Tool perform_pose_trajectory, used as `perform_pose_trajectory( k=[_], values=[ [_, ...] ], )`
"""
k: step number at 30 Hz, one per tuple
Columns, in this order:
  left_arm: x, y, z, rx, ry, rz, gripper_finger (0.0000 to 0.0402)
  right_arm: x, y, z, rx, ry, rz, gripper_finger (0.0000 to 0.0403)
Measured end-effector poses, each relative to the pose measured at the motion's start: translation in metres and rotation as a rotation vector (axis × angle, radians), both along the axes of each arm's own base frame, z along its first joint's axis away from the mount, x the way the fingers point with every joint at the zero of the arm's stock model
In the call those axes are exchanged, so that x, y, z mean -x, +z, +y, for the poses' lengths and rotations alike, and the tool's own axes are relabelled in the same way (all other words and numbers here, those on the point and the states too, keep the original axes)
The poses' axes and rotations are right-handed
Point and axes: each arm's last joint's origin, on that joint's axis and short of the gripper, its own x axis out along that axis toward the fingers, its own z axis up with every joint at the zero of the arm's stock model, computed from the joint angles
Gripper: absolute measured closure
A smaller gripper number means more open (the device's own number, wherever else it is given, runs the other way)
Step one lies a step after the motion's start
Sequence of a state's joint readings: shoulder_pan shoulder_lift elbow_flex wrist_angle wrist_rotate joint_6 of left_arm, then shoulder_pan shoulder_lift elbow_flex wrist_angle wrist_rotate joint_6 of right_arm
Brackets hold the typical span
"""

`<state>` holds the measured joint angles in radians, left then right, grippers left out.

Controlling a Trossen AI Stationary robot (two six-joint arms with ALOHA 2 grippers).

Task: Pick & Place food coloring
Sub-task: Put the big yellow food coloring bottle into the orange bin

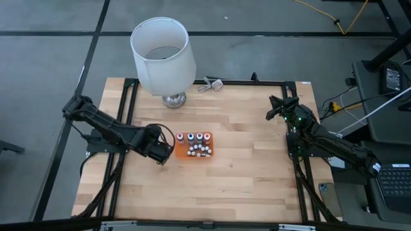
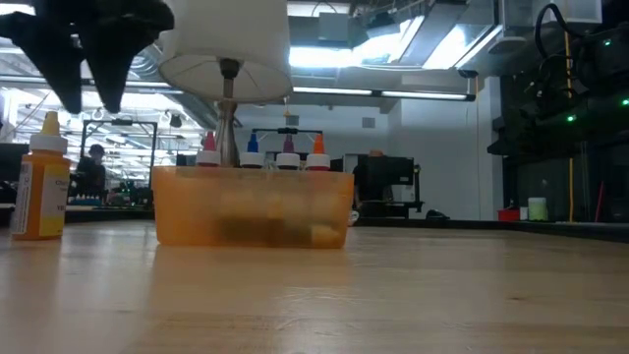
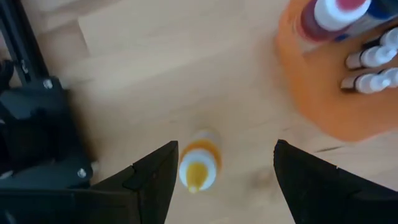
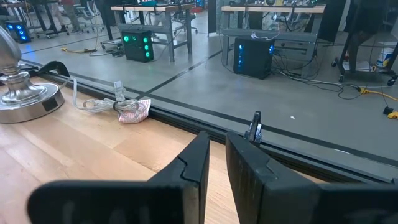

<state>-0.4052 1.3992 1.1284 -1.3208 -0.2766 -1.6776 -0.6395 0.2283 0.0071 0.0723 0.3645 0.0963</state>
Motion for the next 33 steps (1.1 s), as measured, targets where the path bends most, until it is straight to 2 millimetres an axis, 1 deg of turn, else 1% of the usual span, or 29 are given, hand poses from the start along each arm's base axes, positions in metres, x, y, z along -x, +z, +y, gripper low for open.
perform_pose_trajectory(
  k=[12,20,29,33],
  values=[
    [0.008,-0.030,-0.010,0.040,0.079,0.121,0.0150,0.000,0.000,0.000,0.000,0.000,0.001,0.0345],
    [0.008,-0.046,-0.010,0.018,0.074,0.119,0.0150,0.000,0.000,0.000,0.000,0.000,0.001,0.0345],
    [0.007,-0.047,-0.010,0.014,0.022,0.118,0.0152,0.000,0.000,0.000,0.000,0.000,0.000,0.0345],
    [0.005,-0.047,-0.011,0.026,0.019,0.095,0.0169,0.000,0.000,0.000,0.000,0.000,0.000,0.0345]
  ],
)
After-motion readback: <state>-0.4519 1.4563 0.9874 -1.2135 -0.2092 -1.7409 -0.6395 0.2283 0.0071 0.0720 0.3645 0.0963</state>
